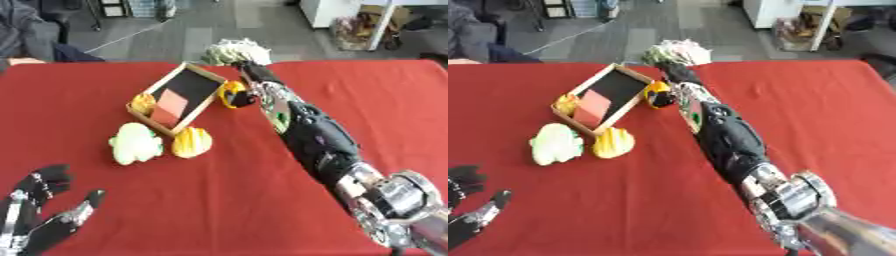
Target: Pick up objects on the table and place them in the box.
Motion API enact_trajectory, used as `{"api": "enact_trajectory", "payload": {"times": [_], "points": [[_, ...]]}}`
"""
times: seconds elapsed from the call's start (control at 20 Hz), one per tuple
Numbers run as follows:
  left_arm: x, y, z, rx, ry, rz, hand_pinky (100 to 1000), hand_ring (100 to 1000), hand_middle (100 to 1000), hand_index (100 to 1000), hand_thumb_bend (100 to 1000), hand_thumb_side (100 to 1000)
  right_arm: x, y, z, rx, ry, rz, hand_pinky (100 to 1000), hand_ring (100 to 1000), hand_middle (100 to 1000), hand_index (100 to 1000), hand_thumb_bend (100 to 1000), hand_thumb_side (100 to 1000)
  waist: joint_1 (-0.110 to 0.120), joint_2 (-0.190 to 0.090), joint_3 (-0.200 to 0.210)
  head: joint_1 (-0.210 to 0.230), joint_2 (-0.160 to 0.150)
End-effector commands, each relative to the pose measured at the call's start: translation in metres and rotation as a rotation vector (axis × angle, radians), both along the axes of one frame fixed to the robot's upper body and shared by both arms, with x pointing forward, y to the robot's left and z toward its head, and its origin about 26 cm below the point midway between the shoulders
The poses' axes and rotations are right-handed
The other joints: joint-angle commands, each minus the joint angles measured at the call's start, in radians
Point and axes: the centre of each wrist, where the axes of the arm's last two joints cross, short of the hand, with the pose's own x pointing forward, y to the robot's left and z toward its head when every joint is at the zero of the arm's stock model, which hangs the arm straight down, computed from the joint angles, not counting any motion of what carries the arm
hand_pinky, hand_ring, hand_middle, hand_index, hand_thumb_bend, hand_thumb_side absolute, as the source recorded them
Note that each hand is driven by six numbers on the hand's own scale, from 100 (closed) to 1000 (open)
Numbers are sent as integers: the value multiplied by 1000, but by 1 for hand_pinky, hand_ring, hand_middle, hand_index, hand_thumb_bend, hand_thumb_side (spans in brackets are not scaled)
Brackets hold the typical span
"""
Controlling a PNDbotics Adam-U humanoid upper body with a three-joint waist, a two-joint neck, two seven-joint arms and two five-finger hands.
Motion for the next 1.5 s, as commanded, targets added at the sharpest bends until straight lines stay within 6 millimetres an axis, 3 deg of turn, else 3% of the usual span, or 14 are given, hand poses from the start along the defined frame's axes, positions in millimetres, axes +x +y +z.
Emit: {"api": "enact_trajectory", "payload": {"times": [0.05, 0.15, 0.35, 0.5, 0.85, 1.0, 1.2, 1.25, 1.3, 1.5], "points": [[1, 3, 9, 11, -33, 4, 733, 712, 537, 711, 693, 198, 4, -7, 7, -33, 18, -1, 850, 853, 822, 921, 253, 206, 10, 5, 0, 2, -10], [1, 3, 9, 11, -32, 4, 733, 712, 537, 711, 692, 198, 3, -6, 4, -40, 24, 1, 818, 800, 735, 829, 230, 103, 12, 5, 1, 2, -10], [1, 3, 9, 11, -33, 4, 733, 713, 536, 711, 692, 198, 2, -2, 4, -44, -54, -26, 755, 702, 548, 634, 197, 100, 14, 6, 4, 1, -12], [2, 3, 9, 11, -32, 5, 733, 713, 536, 711, 692, 198, 2, 2, 9, -33, -152, -43, 715, 641, 456, 531, 187, 100, 12, 5, 7, -1, -13], [2, 2, 9, 12, -34, 0, 733, 713, 535, 711, 693, 197, 9, 26, 50, 88, -396, 2, 688, 601, 406, 481, 100, 100, 9, 6, 21, -7, -20], [4, 0, 12, 12, -42, -16, 733, 713, 535, 711, 693, 197, 11, 36, 60, 125, -409, 43, 702, 618, 437, 515, 100, 100, 9, 12, 43, -18, -30], [5, -3, 14, 12, -47, -37, 733, 713, 534, 711, 694, 197, 11, 46, 50, 157, -292, 148, 786, 776, 731, 809, 100, 100, 8, 18, 71, -31, -40], [5, -3, 14, 12, -47, -38, 733, 713, 534, 711, 694, 197, 10, 46, 48, 154, -255, 179, 789, 781, 742, 819, 100, 100, 8, 19, 73, -31, -40], [5, -3, 14, 12, -47, -38, 733, 713, 534, 711, 694, 197, 10, 47, 46, 149, -224, 199, 817, 827, 831, 896, 142, 241, 7, 19, 74, -31, -40], [5, -3, 14, 13, -46, -39, 733, 714, 534, 711, 694, 198, 8, 48, 37, 108, -137, 225, 831, 853, 891, 936, 209, 387, 4, 19, 72, -30, -39]]}}
